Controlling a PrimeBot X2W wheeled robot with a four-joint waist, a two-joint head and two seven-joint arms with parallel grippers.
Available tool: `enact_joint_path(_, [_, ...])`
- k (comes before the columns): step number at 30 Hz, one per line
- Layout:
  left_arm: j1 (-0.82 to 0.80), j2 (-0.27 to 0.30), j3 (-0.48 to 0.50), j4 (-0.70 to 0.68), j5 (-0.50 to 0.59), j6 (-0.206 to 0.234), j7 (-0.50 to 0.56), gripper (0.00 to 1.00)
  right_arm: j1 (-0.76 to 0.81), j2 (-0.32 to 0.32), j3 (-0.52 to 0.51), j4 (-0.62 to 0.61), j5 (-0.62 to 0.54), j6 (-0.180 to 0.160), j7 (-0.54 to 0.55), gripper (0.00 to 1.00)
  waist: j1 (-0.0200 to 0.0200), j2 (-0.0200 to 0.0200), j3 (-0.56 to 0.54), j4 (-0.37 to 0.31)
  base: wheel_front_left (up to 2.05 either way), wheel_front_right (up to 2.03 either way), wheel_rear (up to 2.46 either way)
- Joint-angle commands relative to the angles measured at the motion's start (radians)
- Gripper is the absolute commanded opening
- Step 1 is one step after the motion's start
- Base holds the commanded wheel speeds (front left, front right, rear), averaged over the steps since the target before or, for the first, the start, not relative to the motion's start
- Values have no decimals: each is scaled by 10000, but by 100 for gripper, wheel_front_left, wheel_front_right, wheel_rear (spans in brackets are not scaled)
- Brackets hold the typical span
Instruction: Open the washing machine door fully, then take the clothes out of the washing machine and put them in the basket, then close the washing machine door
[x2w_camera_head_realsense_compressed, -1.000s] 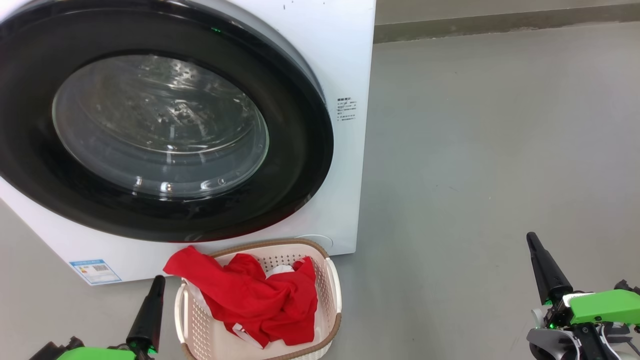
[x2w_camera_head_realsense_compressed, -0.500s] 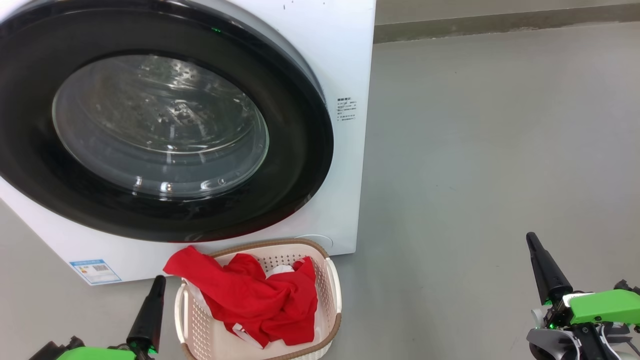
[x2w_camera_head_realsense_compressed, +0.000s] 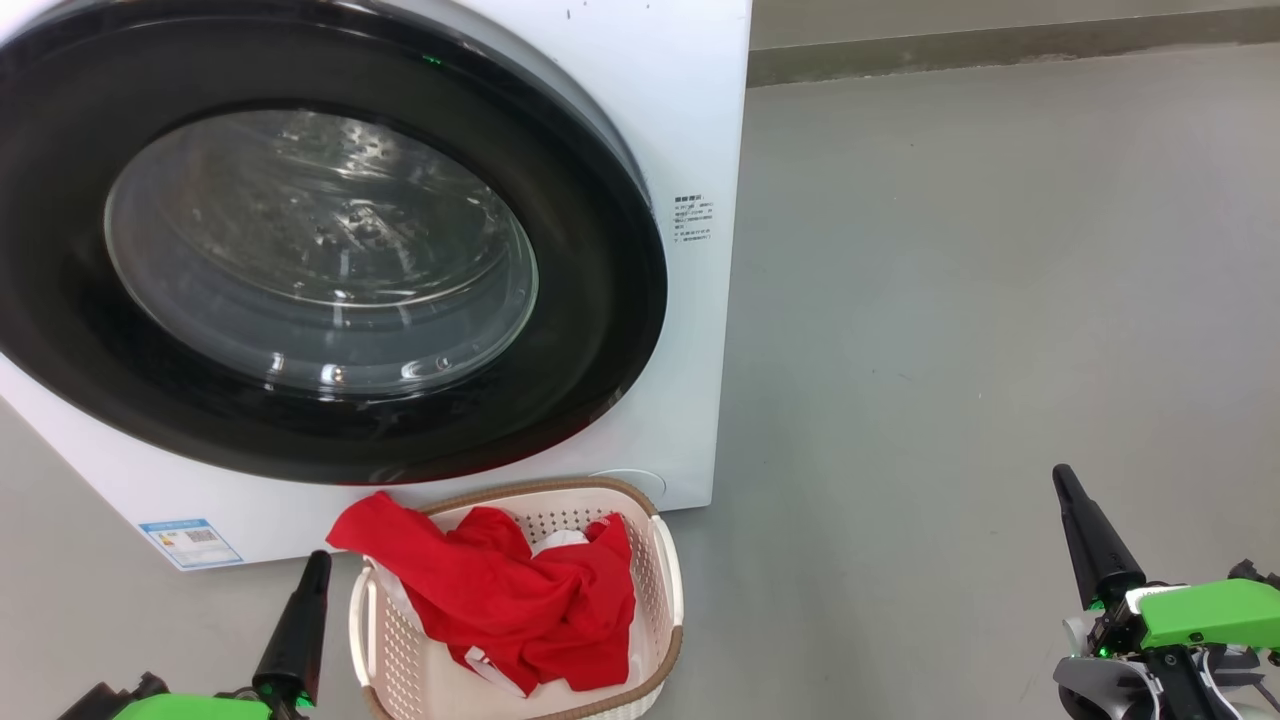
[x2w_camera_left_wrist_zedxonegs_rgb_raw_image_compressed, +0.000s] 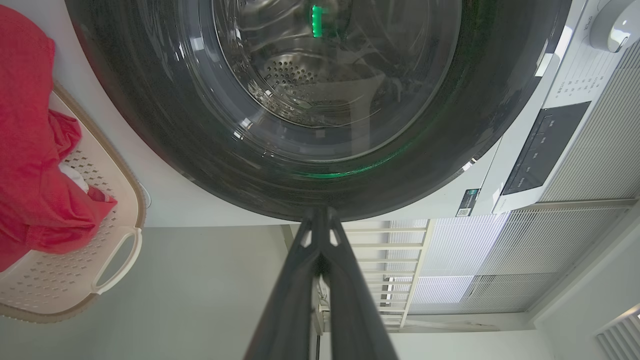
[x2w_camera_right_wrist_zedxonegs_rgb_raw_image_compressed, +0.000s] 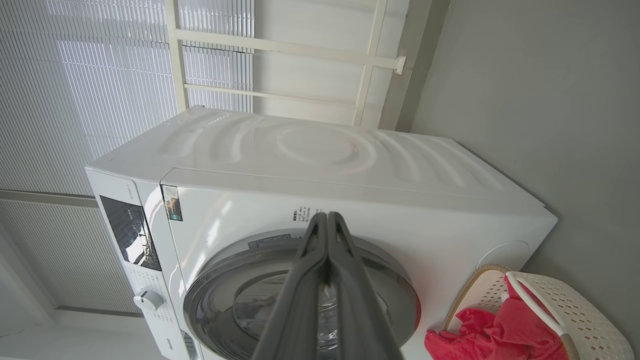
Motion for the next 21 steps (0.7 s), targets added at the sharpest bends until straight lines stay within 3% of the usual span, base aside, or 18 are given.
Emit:
enact_joint_path(1, [-409,74,377,-208,-63,-67,42,0,-412,-45,130,-287,-38,-7,63,0,0,0,0,0,0,0,0])
enact_joint_path(21, [-411,63,392,-207,-50,-67,55,0,-414,-31,109,-286,-55,-7,80,0,0,0,0,0,0,0,0])
